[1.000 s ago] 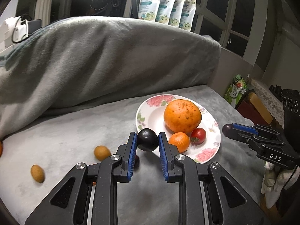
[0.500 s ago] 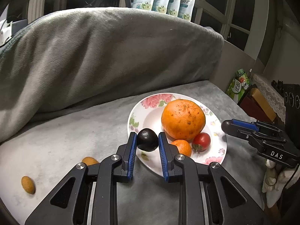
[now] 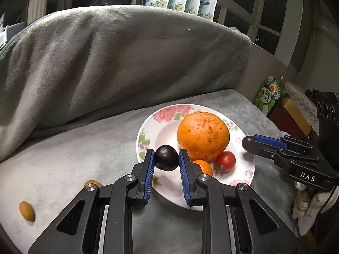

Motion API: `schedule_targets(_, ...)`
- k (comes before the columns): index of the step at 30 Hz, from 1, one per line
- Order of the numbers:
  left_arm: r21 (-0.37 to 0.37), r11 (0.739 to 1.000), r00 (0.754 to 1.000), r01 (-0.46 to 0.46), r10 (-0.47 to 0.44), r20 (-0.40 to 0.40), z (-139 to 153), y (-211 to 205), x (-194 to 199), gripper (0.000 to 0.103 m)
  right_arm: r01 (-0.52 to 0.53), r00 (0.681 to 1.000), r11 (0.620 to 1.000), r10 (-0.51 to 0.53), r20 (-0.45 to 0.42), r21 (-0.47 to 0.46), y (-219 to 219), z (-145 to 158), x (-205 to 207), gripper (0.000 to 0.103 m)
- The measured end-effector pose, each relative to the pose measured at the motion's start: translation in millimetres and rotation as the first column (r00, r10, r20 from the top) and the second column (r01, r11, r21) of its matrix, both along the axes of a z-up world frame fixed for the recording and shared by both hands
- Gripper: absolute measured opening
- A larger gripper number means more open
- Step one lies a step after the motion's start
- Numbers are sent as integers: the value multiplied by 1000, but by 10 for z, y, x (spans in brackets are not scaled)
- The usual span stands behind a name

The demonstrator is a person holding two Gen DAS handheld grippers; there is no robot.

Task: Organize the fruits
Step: 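Lower the plum onto the plate and open the right gripper while the left releases another plum, then withdraw both open tools from the plate toward the loose brown fruits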

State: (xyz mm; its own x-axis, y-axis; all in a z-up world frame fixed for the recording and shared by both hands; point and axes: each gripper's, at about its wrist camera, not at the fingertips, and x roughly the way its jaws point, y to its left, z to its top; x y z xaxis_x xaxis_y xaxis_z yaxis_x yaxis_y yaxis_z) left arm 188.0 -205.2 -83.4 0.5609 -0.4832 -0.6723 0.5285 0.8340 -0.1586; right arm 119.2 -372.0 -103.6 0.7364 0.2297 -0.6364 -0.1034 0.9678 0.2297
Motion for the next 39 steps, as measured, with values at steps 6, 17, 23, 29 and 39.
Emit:
schedule_targets(6, -2, 1000, 1000, 4, -4, 2, 20, -28, 2, 22, -6, 1000, 1000, 6, 3, -4, 20, 3, 4, 24)
schedule_targets(17, 3, 1000, 1000, 8, -8, 15, 57, -58, -26, 48, 16, 999, 1000, -16, 29, 8, -9, 50, -29, 61)
schedule_targets(23, 13, 1000, 999, -9, 9, 38, 94, -66, -62, 71, 43, 998, 999, -43, 45, 5, -23, 96, -58, 83)
schedule_targets(29, 25, 999, 998, -23, 22, 61, 137, -55, -98, 71, 53, 997, 999, -53, 49, 7, -31, 146, -91, 86)
schedule_targets(39, 25, 998, 996, -53, 52, 69, 196, 62, -176, 73, 64, 996, 998, -63, 57, -2, 32, 217, -157, 92)
